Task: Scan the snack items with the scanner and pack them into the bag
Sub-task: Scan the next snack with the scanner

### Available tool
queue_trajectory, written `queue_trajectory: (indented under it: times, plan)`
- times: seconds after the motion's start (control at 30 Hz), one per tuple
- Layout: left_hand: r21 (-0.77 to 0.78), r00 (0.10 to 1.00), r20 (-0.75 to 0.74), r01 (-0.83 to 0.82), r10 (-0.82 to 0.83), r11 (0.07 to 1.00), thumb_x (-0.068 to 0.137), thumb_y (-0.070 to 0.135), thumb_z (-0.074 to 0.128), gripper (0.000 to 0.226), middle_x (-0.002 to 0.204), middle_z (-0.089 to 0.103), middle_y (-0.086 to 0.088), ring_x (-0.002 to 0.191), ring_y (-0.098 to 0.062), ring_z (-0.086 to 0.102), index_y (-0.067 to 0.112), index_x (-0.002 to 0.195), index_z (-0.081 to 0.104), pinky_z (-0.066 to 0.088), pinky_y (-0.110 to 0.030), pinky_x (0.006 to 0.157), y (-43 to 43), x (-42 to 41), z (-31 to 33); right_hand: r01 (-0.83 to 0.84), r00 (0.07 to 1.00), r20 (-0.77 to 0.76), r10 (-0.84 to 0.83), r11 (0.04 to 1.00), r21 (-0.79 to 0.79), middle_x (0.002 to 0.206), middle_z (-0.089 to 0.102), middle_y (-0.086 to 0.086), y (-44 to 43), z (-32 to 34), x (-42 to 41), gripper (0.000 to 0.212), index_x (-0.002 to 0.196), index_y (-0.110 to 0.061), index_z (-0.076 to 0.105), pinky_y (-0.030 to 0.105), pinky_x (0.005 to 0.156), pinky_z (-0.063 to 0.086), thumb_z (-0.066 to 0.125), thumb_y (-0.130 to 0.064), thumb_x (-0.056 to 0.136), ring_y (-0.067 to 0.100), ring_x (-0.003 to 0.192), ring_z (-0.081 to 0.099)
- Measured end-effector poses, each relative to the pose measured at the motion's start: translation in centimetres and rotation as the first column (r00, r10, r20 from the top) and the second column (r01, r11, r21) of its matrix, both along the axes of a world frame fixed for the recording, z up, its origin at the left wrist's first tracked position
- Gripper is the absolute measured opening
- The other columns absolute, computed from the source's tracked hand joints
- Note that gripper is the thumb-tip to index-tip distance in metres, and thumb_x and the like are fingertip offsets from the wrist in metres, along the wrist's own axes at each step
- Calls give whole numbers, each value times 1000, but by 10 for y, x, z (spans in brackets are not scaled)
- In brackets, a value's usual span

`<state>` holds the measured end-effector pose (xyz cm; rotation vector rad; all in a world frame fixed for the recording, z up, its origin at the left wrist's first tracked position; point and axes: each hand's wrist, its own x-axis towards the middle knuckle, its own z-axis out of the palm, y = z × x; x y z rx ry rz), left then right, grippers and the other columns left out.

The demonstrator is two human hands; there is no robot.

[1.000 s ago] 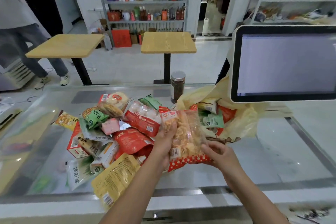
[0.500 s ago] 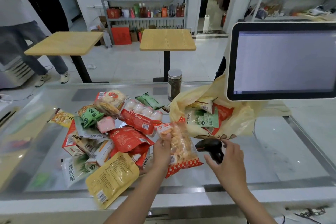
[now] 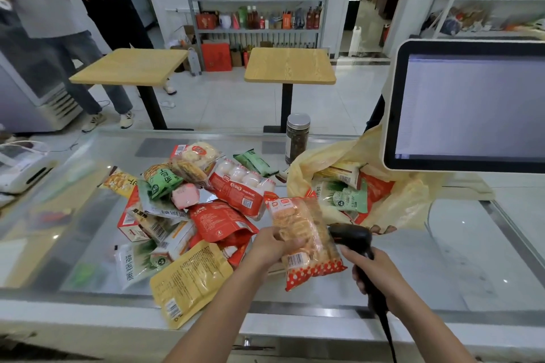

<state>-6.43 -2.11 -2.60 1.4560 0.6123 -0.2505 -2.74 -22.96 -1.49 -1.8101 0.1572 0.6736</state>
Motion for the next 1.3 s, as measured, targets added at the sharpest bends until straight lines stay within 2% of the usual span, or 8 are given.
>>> queue_trajectory:
  times: [0.27,0.43,0.57,0.67,0.77,0.9,1.0,1.3]
  plan:
    - [59,958,79,-281,276,958,79,15,74,43,115,66,-3,109,-22,62,11,118,57,51,-36,91,-22,12,-14,-17,989,149,0,994,108,48,49,6,13,18,-15,17,80,-7,53,22,36,33,65,-14,89,15,36,39]
    - [113,997,58,-61,55,992,83,14,69,44,124,63,-7,110,-23,61,12,124,51,53,-37,89,-13,18,-13,-4,995,103,-6,995,97,48,50,7,23,9,-12,14,96,-6,57,23,37,33,65,-15,89,16,36,40]
    - [332,988,144,-1,-50,943,85,38,65,80,145,43,3,127,-19,48,24,146,15,47,-41,100,-13,11,-18,3,998,62,-7,997,75,48,50,7,24,6,-8,17,96,-2,57,25,37,32,64,-16,89,16,36,39]
    - [809,955,251,-118,-157,575,88,58,46,88,156,21,-5,137,-20,34,20,151,-2,43,-36,101,-19,-8,-27,24,999,33,-27,998,64,48,50,7,25,5,-5,15,93,-3,57,24,37,33,63,-16,89,16,36,39]
    - [940,845,323,-232,-426,252,91,59,31,77,154,23,-13,142,-25,23,13,150,14,33,-40,108,-13,-17,-38,47,999,21,-49,997,55,48,50,7,25,4,-3,15,90,-3,57,23,37,32,62,-17,89,15,35,39]
    - [924,780,210,38,-589,381,80,78,24,88,157,0,12,145,-6,-6,27,151,15,13,-40,119,7,-7,-48,78,997,10,-78,996,49,48,50,8,25,3,0,16,87,-2,57,24,39,32,63,-17,88,17,37,38]
    - [910,800,147,122,-582,396,77,71,48,92,152,-14,22,140,4,-18,35,150,5,-1,-29,118,6,-3,-47,94,995,15,-94,995,40,48,50,9,25,4,2,15,84,-3,56,24,40,32,63,-16,88,18,37,38]
    - [878,771,123,209,-625,431,74,60,66,106,150,-22,20,139,1,-24,33,150,-4,-6,-33,118,13,-3,-44,91,996,16,-92,996,24,48,49,9,27,10,5,15,90,-2,55,23,39,31,62,-15,89,17,36,37]
